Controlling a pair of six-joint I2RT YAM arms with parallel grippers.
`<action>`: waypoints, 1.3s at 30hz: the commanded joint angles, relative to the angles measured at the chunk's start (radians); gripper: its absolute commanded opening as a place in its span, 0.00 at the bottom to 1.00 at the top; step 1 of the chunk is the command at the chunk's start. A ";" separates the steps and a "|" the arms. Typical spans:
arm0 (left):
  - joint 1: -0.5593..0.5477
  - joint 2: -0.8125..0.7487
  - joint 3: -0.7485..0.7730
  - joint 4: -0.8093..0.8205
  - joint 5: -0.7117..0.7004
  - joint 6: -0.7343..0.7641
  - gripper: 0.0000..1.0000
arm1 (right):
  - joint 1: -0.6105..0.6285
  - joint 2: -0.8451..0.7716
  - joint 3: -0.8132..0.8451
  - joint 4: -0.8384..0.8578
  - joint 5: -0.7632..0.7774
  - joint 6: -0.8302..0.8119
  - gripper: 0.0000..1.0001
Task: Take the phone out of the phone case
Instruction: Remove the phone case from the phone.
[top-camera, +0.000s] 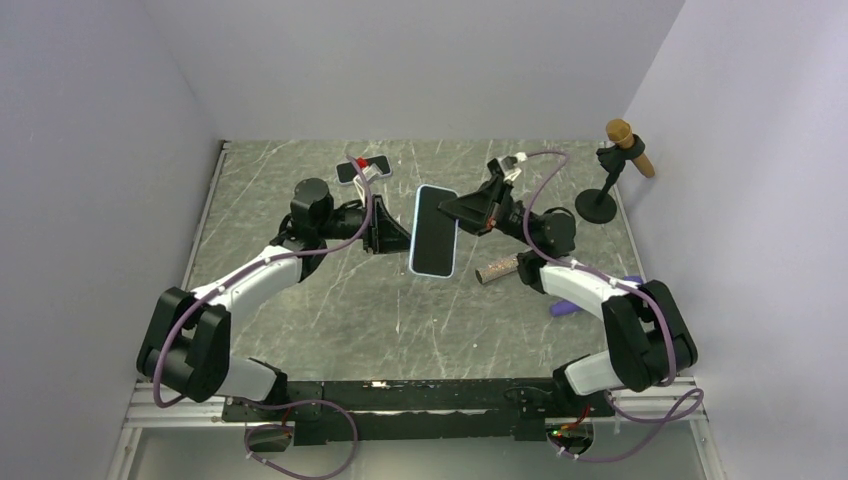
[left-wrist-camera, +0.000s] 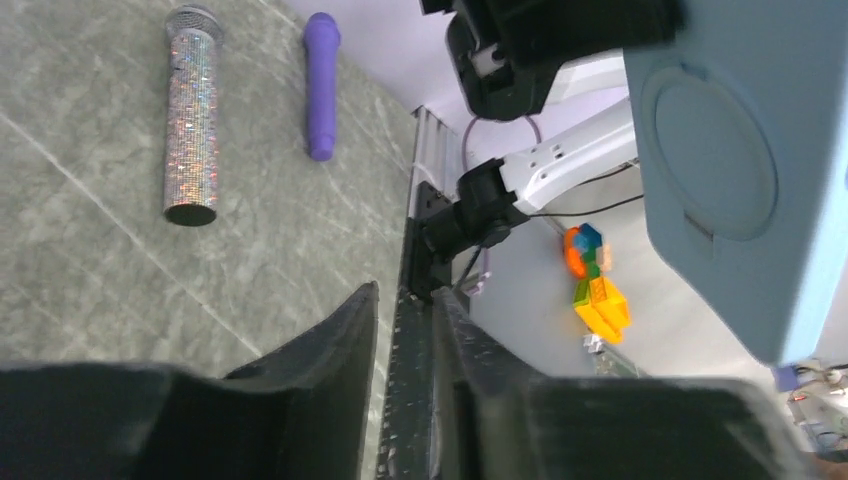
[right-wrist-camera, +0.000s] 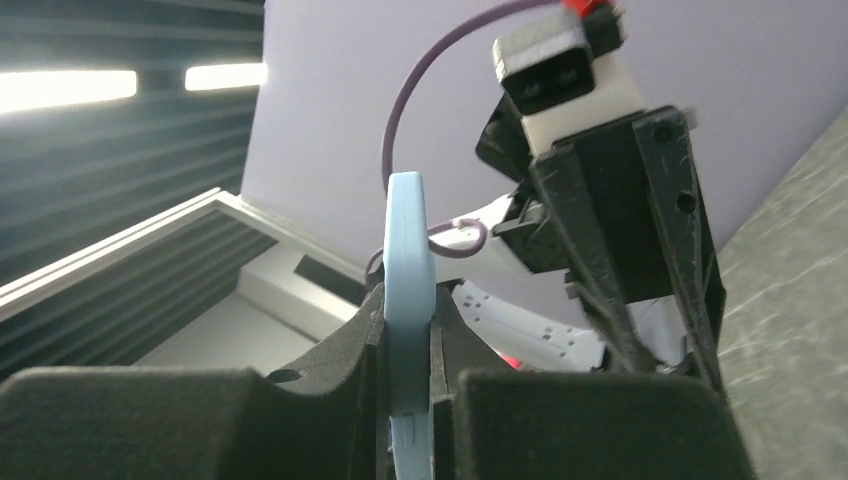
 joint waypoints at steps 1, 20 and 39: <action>-0.003 -0.053 0.065 -0.103 -0.021 0.092 0.47 | -0.078 -0.105 -0.002 -0.040 0.027 -0.130 0.00; -0.003 -0.095 -0.041 0.468 0.041 -0.296 0.74 | -0.172 -0.252 0.152 -0.674 0.094 -0.571 0.00; -0.028 -0.097 0.015 0.099 -0.030 -0.091 0.69 | -0.005 -0.185 0.171 -0.647 0.197 -0.663 0.00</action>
